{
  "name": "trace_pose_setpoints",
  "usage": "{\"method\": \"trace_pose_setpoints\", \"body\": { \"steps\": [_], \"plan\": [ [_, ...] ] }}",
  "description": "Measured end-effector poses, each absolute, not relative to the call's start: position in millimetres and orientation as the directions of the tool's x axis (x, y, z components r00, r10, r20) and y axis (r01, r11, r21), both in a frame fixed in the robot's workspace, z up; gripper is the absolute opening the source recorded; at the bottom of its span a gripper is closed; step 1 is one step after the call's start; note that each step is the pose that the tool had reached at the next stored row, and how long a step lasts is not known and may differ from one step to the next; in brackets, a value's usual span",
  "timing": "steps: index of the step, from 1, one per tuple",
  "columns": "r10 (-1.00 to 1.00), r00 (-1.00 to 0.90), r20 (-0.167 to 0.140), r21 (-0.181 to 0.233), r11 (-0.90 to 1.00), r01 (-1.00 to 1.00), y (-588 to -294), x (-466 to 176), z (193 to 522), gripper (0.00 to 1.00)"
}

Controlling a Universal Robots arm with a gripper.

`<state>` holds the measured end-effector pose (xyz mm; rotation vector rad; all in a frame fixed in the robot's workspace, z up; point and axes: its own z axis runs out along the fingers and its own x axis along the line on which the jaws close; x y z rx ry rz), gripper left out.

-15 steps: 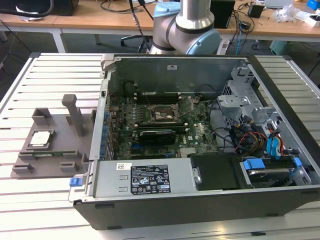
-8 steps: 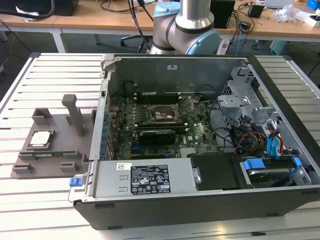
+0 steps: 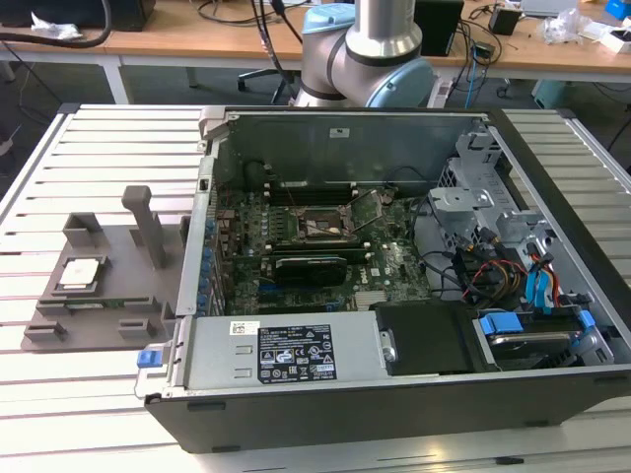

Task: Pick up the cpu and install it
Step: 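Place the cpu into insertion slot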

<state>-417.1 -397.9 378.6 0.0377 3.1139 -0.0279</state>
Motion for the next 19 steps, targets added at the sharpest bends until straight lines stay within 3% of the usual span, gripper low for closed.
{"method": "trace_pose_setpoints", "body": {
  "steps": [19],
  "plan": [
    [0.024,-0.999,-0.028,-0.018,1.000,0.024,-397.9,-416.5,329.5,0.66]
  ]
}}
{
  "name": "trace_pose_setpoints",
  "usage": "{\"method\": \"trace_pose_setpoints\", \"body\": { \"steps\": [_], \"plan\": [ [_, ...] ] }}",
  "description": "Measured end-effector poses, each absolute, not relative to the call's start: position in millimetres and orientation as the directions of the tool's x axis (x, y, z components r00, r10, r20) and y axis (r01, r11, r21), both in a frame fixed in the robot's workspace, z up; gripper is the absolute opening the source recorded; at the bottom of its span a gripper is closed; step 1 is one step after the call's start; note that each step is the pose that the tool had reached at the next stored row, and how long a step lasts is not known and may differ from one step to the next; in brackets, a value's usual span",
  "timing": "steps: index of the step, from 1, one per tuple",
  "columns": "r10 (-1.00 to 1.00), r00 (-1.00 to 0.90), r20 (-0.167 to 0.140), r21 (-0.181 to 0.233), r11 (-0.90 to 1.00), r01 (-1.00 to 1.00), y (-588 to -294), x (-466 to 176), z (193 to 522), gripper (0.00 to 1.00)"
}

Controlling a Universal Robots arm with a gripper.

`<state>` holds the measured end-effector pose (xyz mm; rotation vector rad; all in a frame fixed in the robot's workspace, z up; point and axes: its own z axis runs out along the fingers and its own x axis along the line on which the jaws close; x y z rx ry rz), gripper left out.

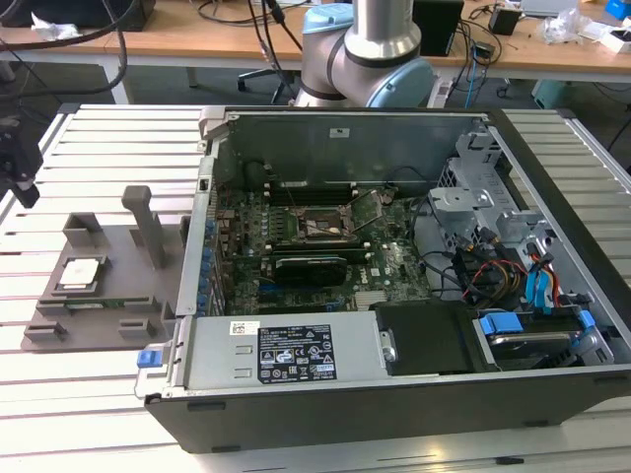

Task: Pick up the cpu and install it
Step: 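Place the cpu into insertion slot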

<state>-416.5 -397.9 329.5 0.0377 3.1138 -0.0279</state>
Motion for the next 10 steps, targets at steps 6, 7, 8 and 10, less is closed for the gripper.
{"method": "trace_pose_setpoints", "body": {
  "steps": [6,7,8,10],
  "plan": [
    [0.024,-0.999,-0.028,-0.018,1.000,0.024,-397.9,-416.4,317.1,0.66],
    [0.024,-0.999,-0.028,-0.018,1.000,0.024,-397.9,-416.4,315.1,0.66],
    [0.024,-0.999,-0.028,-0.017,1.000,0.024,-397.9,-416.4,313.3,0.66],
    [0.024,-0.999,-0.028,-0.018,1.000,0.024,-397.9,-416.4,309.8,0.66]
  ]
}}
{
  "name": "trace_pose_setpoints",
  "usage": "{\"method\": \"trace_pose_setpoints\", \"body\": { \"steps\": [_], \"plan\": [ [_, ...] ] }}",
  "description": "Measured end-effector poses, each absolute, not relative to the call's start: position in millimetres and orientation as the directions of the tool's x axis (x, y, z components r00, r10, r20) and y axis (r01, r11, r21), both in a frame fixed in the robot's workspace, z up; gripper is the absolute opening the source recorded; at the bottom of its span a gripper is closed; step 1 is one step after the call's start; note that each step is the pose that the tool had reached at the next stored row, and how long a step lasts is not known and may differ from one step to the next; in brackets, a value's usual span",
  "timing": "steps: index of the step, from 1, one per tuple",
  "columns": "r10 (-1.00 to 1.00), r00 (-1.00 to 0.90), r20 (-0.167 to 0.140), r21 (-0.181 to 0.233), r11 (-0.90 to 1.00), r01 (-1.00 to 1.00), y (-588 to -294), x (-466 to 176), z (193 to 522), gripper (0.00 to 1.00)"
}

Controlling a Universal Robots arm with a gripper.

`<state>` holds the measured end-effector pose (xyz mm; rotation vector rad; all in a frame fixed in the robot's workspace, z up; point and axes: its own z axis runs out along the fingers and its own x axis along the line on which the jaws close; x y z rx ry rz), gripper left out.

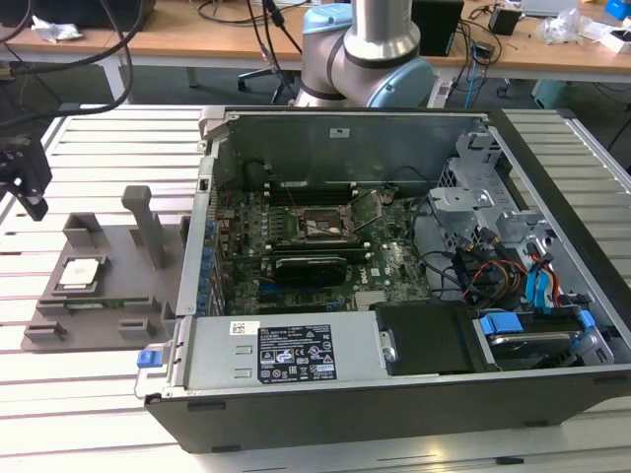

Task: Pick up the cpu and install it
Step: 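Place the cpu into insertion slot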

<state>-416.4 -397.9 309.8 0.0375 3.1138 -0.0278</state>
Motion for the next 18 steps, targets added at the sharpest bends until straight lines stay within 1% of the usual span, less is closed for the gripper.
{"method": "trace_pose_setpoints", "body": {
  "steps": [8,11,18],
  "plan": [
    [0.023,-0.999,-0.028,-0.018,1.000,0.024,-397.9,-416.4,292.9,0.66],
    [0.022,-0.999,-0.028,-0.018,1.000,0.023,-397.9,-416.4,281.8,0.66],
    [0.021,-0.999,-0.028,-0.018,1.000,0.021,-397.9,-416.2,270.0,0.66]
  ]
}}
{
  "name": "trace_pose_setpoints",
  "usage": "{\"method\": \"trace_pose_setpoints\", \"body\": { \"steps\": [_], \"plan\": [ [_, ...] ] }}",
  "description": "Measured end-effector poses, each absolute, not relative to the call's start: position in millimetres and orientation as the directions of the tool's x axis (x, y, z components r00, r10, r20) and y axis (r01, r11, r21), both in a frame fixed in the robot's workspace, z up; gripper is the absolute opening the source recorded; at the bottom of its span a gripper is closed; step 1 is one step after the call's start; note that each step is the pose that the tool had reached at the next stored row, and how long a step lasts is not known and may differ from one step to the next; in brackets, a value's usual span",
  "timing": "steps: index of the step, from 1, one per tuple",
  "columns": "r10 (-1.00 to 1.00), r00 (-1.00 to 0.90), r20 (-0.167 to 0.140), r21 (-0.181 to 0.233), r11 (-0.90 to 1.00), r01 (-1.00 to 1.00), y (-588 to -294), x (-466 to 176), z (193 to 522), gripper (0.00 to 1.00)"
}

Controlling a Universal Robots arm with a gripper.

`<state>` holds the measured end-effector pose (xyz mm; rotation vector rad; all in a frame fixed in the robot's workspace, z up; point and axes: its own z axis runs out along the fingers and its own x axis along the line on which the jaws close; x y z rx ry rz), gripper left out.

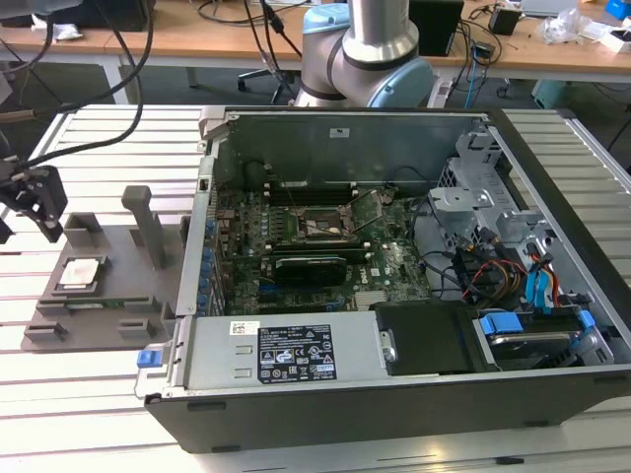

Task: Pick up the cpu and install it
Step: 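Place the cpu into insertion slot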

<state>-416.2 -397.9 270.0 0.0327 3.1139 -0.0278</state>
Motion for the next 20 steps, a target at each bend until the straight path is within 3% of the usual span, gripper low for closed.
{"method": "trace_pose_setpoints", "body": {
  "steps": [20],
  "plan": [
    [0.018,-0.999,-0.028,-0.018,1.000,0.018,-397.9,-415.2,228.2,0.66]
  ]
}}
